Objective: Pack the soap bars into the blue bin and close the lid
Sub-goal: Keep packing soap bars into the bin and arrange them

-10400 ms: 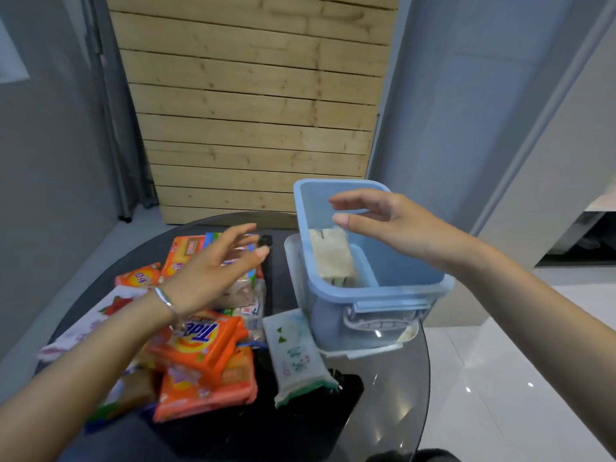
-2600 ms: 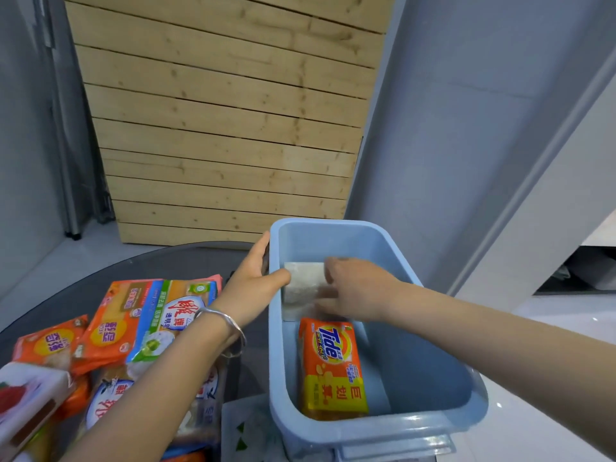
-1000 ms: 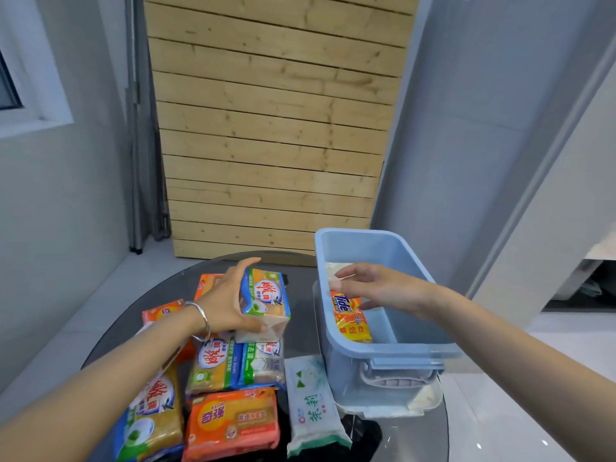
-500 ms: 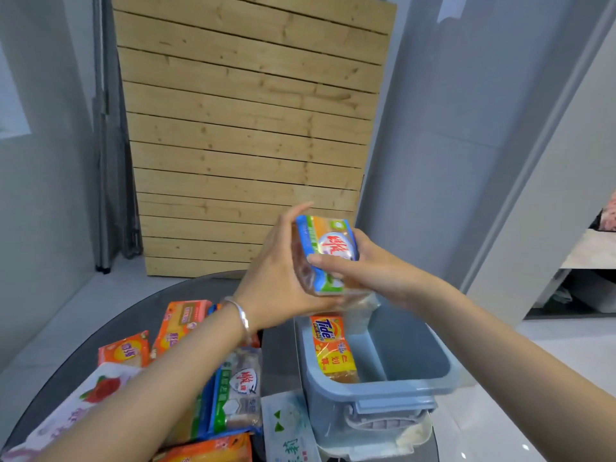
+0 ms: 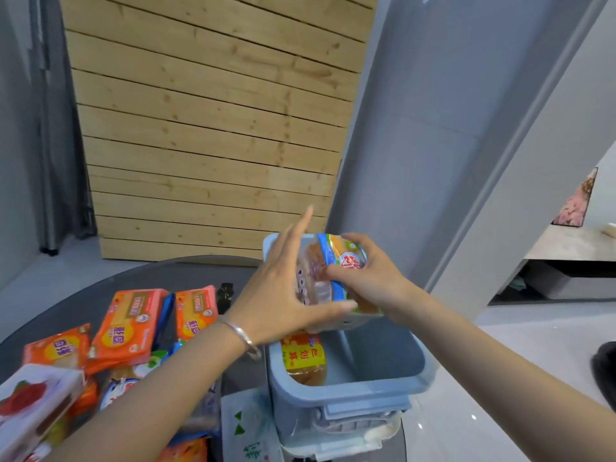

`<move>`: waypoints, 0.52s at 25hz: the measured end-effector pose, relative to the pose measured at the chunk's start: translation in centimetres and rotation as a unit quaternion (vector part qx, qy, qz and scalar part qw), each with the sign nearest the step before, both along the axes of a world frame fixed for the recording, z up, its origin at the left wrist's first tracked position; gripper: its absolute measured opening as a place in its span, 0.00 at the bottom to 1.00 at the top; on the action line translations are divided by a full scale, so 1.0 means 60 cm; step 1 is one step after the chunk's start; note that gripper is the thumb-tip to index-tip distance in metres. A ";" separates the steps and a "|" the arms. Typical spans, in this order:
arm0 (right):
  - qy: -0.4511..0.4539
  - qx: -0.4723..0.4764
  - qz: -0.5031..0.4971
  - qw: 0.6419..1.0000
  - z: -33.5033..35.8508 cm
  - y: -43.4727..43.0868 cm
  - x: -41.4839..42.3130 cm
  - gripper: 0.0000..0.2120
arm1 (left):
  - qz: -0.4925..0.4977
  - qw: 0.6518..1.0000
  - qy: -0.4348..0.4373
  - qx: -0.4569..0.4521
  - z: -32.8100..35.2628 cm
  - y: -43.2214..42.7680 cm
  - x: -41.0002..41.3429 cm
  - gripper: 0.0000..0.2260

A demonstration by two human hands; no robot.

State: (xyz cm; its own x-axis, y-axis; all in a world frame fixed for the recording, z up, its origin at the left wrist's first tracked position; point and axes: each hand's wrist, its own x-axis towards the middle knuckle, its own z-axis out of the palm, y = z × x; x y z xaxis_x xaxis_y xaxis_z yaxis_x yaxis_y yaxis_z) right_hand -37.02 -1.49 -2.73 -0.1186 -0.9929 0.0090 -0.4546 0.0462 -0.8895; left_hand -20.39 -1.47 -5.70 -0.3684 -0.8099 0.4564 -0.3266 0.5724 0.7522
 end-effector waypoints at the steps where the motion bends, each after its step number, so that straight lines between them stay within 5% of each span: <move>1: 0.024 0.005 -0.012 1.000 -0.010 -0.001 -0.005 0.31 | 0.010 1.000 0.008 0.024 -0.014 -0.006 0.012 0.46; 7: 0.263 0.024 -0.031 0.964 -0.052 -0.013 -0.018 0.31 | -0.032 0.951 0.159 0.263 -0.085 -0.002 0.024 0.29; 13: 0.377 0.070 -0.043 0.923 -0.052 -0.014 -0.017 0.26 | -0.022 0.947 0.164 0.275 -0.082 -0.005 0.010 0.29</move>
State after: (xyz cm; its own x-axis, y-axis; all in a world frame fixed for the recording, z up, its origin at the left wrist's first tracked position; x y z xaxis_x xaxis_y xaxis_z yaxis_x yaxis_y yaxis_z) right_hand -38.05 -2.35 -5.83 -0.2088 -0.9779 -0.0065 -0.9309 0.2008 -0.3052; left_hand -19.78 -1.77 -10.61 -0.3193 -0.9454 0.0657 -0.0081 0.0720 0.9974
